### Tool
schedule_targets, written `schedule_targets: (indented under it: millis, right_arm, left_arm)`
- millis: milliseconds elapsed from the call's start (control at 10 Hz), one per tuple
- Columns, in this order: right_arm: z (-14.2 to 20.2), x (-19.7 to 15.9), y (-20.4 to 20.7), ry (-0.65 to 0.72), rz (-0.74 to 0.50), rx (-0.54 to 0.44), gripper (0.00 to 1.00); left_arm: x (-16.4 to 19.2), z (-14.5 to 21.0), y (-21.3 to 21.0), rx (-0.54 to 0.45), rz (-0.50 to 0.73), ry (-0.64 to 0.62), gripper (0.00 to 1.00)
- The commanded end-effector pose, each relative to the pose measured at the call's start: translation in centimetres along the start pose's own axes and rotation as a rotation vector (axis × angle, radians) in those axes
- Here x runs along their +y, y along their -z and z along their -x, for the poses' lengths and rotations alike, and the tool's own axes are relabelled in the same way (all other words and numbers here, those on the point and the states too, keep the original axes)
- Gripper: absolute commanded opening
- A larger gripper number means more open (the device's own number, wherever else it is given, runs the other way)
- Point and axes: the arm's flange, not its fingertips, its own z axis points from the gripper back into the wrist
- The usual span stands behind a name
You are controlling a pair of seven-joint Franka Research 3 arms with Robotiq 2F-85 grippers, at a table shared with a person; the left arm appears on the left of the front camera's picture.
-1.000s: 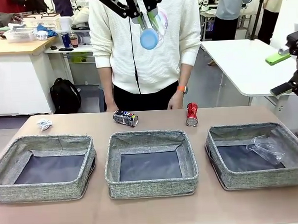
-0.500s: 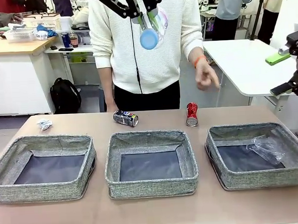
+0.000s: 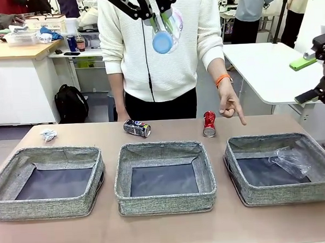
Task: Sort the waste into the appropriate baskets.
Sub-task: Place the picked waste into the Fabric basket indicated by the person.
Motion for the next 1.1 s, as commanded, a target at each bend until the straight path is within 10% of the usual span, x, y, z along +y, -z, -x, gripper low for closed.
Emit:
schedule_targets:
  millis: [0,600,1000]
  right_arm:
    - [-0.2,0.4,-0.1,0.019,-0.008,-0.014,1.0]
    - [1.5,-1.4,-2.2,0.013,0.005,-0.029,1.0]
    - [11.3,-7.0,-14.2,0.195,-0.011,-0.329,1.0]
  left_arm:
    - [0.2,0.2,-0.2,-0.001,-0.009,0.004,0.15]
    - [-1.1,2.2,2.5,0.01,-0.031,0.132,0.15]
    - [-1.4,4.5,15.0,0.054,0.102,0.37,0.15]
